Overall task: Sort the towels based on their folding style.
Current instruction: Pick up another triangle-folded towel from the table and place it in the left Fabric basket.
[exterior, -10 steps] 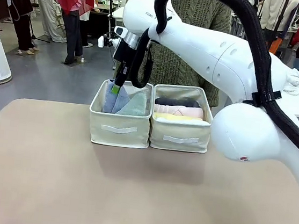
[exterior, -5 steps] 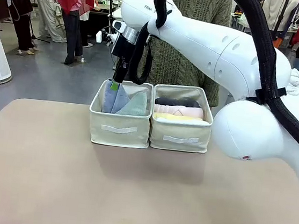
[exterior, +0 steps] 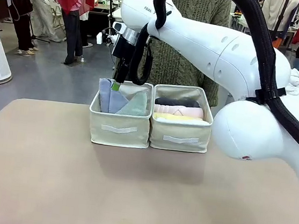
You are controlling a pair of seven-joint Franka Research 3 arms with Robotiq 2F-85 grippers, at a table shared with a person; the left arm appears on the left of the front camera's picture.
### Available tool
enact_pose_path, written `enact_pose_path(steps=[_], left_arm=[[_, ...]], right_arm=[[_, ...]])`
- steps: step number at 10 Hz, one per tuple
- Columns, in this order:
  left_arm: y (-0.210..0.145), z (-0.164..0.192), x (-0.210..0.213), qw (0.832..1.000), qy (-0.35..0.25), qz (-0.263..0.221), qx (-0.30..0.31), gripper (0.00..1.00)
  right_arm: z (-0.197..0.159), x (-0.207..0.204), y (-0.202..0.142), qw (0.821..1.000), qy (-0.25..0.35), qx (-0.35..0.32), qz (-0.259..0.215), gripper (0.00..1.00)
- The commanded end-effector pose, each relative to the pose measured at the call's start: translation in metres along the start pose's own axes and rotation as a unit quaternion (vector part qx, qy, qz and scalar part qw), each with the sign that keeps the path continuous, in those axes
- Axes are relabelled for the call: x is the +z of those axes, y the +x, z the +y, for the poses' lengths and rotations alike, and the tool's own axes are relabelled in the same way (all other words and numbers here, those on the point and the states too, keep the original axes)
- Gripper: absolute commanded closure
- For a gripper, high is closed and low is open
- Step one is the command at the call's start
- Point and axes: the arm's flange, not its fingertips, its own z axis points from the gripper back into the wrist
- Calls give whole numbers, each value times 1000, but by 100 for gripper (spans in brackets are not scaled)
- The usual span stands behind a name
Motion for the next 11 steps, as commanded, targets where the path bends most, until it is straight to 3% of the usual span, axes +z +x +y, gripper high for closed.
enact_pose_path(steps=[1,6,7,9,11], left_arm=[[0,-3,0,1000,1,7,3,0],[0,-3,0,1000,1,7,3,0],[0,-3,0,1000,1,7,3,0],[0,-3,0,1000,1,7,3,0],[0,-3,0,1000,1,7,3,0]], right_arm=[[-29,6,19,1000,2,11,-1,0],[-17,17,20,1000,2,-19,17,0],[2,32,17,995,14,-85,51,0],[66,57,-4,966,21,-219,133,0],[118,74,-34,938,-3,-308,158,0]])
